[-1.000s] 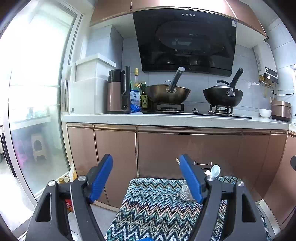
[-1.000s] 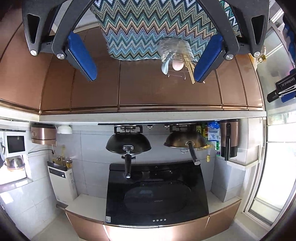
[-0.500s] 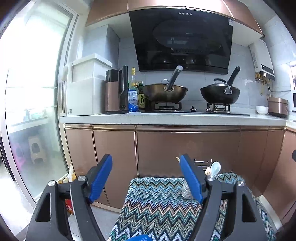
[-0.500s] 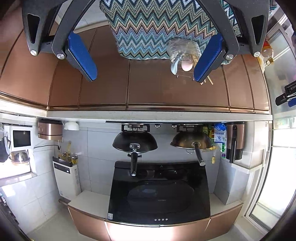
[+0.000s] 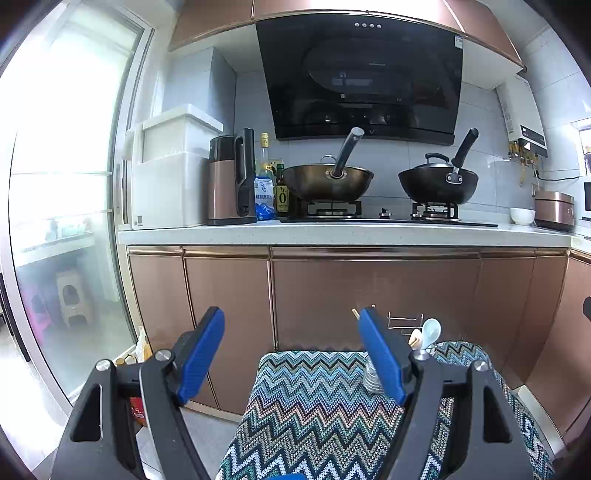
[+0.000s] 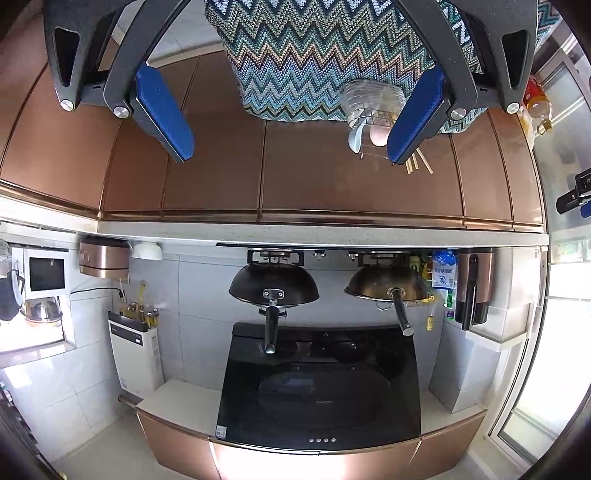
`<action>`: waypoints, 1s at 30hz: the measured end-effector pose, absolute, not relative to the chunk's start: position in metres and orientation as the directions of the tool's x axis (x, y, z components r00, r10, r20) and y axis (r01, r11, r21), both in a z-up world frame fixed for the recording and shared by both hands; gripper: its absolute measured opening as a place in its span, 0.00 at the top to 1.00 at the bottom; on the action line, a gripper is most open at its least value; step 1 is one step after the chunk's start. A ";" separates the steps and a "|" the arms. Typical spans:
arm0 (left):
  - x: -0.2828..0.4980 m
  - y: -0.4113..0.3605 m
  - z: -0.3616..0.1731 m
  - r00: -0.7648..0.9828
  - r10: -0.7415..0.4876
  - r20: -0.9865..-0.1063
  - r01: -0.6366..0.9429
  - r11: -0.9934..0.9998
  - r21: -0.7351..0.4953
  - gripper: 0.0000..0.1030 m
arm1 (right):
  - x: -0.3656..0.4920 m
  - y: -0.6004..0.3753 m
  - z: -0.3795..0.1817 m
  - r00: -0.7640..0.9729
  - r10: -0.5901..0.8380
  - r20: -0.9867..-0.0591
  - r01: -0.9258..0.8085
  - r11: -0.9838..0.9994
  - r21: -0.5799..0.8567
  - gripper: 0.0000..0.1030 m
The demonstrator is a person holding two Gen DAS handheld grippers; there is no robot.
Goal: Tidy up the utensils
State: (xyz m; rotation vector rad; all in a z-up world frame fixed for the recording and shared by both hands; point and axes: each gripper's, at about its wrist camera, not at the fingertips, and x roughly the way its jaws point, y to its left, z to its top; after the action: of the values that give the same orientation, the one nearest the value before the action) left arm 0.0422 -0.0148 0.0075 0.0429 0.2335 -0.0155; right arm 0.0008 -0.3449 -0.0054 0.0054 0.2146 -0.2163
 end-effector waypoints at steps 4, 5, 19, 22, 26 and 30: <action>0.041 -0.014 0.008 0.973 -0.012 -0.229 0.021 0.999 0.036 0.28 | 0.000 -0.345 -0.006 0.954 -0.215 -0.211 0.216 0.976 -0.019 0.00; 0.041 -0.014 0.008 0.973 -0.013 -0.230 0.022 0.999 0.035 0.28 | 0.000 -0.345 -0.006 0.953 -0.215 -0.211 0.216 0.976 -0.019 0.00; 0.040 -0.015 0.007 0.974 -0.018 -0.227 0.026 0.999 0.034 0.28 | 0.000 -0.349 -0.007 0.948 -0.232 -0.218 0.233 0.972 -0.021 0.00; 0.039 -0.016 0.007 0.975 -0.017 -0.223 0.026 0.999 0.037 0.28 | -0.001 -0.350 -0.008 0.947 -0.235 -0.218 0.236 0.972 -0.021 0.00; 0.038 -0.017 0.008 0.976 -0.017 -0.217 0.025 0.999 0.038 0.28 | 0.000 -0.348 -0.008 0.946 -0.236 -0.223 0.236 0.971 -0.027 0.00; 0.038 -0.016 0.008 0.976 -0.015 -0.218 0.024 0.999 0.037 0.28 | 0.001 -0.348 -0.010 0.945 -0.235 -0.229 0.234 0.972 -0.028 0.00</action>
State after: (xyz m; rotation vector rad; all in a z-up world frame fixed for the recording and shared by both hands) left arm 0.0377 -0.0164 0.0075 0.0399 0.2194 -0.0199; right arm 0.0012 -0.3484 -0.0096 -0.0009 0.2329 -0.2388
